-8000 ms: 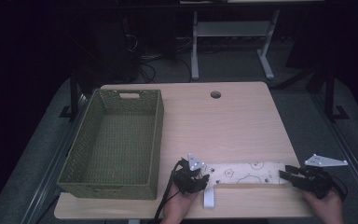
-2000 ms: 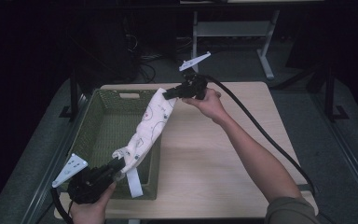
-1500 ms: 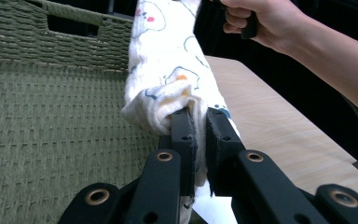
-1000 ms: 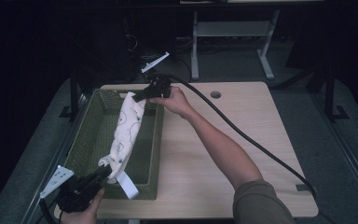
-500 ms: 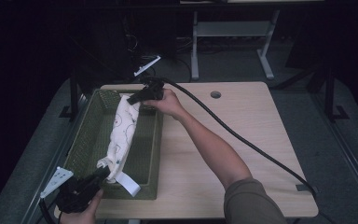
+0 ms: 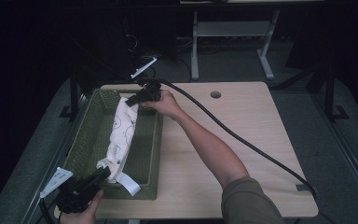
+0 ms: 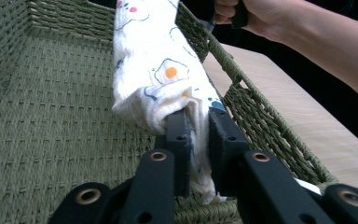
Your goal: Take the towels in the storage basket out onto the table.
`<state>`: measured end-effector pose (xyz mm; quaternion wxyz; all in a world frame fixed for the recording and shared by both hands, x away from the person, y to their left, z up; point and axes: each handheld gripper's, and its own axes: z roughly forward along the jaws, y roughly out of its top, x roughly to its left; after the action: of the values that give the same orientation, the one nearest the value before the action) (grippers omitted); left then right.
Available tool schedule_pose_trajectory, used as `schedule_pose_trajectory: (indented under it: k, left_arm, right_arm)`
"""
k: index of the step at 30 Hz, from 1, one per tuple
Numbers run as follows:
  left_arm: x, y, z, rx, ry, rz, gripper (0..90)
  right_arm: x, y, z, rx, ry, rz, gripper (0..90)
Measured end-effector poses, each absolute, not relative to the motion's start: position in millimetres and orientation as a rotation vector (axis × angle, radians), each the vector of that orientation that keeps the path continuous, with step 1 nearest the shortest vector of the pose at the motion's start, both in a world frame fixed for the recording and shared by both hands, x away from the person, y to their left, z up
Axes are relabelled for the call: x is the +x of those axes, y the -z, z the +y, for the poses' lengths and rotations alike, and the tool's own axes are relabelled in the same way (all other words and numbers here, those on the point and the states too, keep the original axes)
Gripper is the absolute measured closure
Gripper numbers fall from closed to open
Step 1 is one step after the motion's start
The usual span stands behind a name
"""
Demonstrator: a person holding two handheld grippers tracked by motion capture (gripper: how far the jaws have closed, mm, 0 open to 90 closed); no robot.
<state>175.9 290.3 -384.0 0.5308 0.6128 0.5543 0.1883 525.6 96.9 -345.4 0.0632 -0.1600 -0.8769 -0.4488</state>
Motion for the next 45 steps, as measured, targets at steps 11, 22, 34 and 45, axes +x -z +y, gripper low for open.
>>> schedule_pose_trajectory:
  k: [11,22,34,45]
  left_arm:
    - [169.7,377.3,286.0,1.455,-0.48,1.301,67.0]
    - [172.5,370.8,276.1,1.48,-0.483,1.266,65.6]
    - [181.7,366.8,265.5,1.5,-0.457,1.247,60.4]
    - [193.4,359.8,259.2,1.479,-0.382,1.208,54.0]
  right_arm:
    - [522.2,351.3,103.7,-0.502,1.313,-2.711,55.6]
    - [513.5,339.3,87.3,-0.486,1.363,-2.698,51.3]
    - [503.4,326.7,60.4,-0.49,1.414,-2.687,44.1]
    - [500.3,324.4,30.6,-0.535,1.436,-2.705,40.5]
